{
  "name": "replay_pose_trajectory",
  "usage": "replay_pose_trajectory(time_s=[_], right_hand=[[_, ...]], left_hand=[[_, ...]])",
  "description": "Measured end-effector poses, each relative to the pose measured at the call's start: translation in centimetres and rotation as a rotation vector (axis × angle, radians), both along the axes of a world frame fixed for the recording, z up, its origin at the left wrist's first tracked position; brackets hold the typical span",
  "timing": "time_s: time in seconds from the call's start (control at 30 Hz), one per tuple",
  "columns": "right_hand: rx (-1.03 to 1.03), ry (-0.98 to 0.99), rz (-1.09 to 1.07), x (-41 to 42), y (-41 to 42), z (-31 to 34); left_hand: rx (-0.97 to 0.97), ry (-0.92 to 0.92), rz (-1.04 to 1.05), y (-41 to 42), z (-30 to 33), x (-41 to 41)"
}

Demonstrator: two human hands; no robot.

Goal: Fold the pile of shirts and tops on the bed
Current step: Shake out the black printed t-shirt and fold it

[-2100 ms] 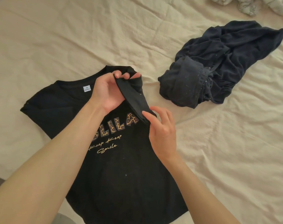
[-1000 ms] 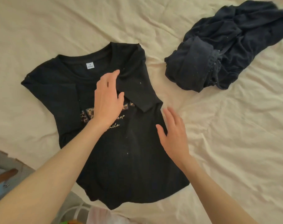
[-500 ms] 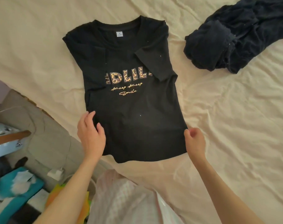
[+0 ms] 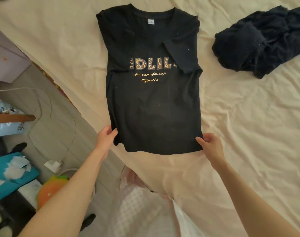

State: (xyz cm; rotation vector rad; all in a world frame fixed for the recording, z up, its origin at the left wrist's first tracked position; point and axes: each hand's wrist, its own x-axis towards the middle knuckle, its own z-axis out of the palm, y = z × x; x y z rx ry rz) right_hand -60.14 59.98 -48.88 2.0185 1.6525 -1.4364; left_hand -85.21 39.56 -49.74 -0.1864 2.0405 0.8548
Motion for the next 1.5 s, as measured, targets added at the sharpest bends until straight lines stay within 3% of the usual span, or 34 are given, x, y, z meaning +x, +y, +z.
replay_pose_trajectory(time_s=[0.1, 0.27, 0.37, 0.5, 0.67, 0.77, 0.87, 0.97, 1.07, 1.2, 1.33, 1.5], right_hand=[[-0.031, 0.021, -0.132, 0.7, 0.0, 0.4], [-0.157, 0.237, -0.522, 1.9, -0.1, 2.1], [-0.182, 0.278, -0.591, 2.4, -0.4, 3.0], [-0.191, 0.259, -0.644, 3.2, 0.0, 3.4], [-0.313, 0.192, -0.772, 6.0, -0.5, 4.4], [-0.434, 0.215, -0.838, 7.1, -1.5, 5.7], [-0.415, 0.217, -0.736, 6.2, -1.3, 7.4], [-0.385, 0.311, -0.77, 4.5, 0.5, 8.4], [-0.424, 0.492, -0.925, 1.7, 3.5, 9.2], [-0.43, 0.698, -0.969, -5.0, 8.7, 10.3], [-0.407, 0.837, -1.0, -12.7, 14.7, 10.0], [-0.369, 0.962, -0.927, -18.0, 18.9, 8.7]], left_hand=[[-0.031, 0.105, 0.022, -1.2, -0.2, 0.4], [0.005, 0.264, 0.184, -3.9, 1.4, -0.1], [0.038, 0.281, 0.154, -5.0, 2.6, 0.2], [0.035, -0.025, 0.183, -5.5, 3.4, 0.8], [-0.024, -0.413, 0.39, -6.5, 5.5, 2.9], [-0.017, -0.522, 0.538, -7.0, 7.3, 3.6], [-0.03, -0.561, 0.456, -6.5, 9.1, 3.0], [0.05, -0.55, 0.403, -4.8, 10.6, 1.0], [0.187, -0.51, 0.602, -1.6, 12.2, -1.6], [0.349, -0.405, 0.807, 4.5, 12.8, -6.1], [0.522, -0.37, 0.765, 11.4, 12.2, -11.3], [0.607, -0.268, 0.645, 15.9, 9.8, -16.9]])
